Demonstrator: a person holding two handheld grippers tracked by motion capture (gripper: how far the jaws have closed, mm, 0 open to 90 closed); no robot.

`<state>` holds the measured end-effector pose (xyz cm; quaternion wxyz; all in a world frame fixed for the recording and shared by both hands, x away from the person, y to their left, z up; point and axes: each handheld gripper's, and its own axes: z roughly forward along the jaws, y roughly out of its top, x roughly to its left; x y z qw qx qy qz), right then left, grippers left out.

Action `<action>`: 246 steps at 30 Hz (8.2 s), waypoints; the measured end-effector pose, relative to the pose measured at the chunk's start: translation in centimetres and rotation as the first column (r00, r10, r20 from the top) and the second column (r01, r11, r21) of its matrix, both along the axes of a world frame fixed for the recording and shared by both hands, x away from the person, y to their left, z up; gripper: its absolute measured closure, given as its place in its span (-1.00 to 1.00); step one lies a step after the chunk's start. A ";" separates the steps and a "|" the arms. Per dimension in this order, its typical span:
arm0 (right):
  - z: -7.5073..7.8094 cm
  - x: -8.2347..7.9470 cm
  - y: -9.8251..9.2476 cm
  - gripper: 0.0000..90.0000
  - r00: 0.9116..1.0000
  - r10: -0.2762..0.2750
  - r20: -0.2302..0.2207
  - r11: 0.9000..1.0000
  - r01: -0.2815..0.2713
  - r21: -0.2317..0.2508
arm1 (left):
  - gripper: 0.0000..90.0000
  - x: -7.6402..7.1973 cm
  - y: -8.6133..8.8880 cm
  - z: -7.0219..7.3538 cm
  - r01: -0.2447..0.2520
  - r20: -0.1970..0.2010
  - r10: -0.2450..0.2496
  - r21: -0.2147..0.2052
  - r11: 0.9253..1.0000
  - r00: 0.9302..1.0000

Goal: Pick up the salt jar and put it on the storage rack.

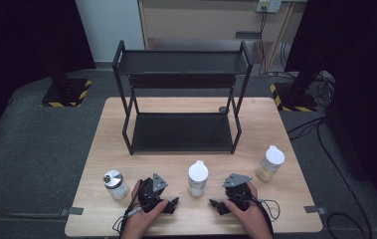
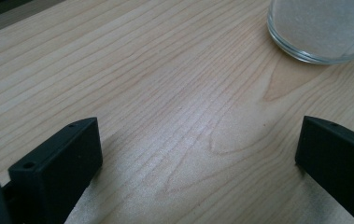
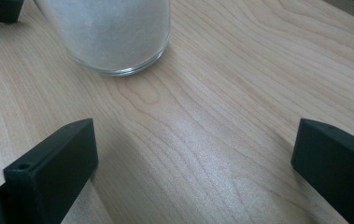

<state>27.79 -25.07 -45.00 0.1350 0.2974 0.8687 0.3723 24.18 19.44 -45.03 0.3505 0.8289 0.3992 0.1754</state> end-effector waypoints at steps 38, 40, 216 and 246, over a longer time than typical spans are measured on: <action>0.0 -0.6 0.2 -0.98 0.999 -0.032 0.002 0.999 0.032 0.000 | -0.97 -0.6 0.0 0.2 0.009 0.006 -0.009 0.004 1.000 1.000; 0.0 -0.6 0.2 -0.98 0.999 -0.033 0.002 0.999 0.033 0.000 | -0.97 -0.7 0.0 0.4 0.008 0.010 -0.008 0.001 1.000 1.000; 0.0 -0.6 0.3 -0.98 0.999 -0.036 0.001 0.999 0.036 0.000 | -0.34 -4.4 13.4 1.0 -0.110 0.178 0.129 -0.112 0.988 0.976; 0.0 -0.6 0.3 -0.98 0.999 -0.036 0.000 0.999 0.036 0.000 | -0.34 -5.2 8.0 2.2 -0.215 0.180 0.232 -0.107 0.971 0.956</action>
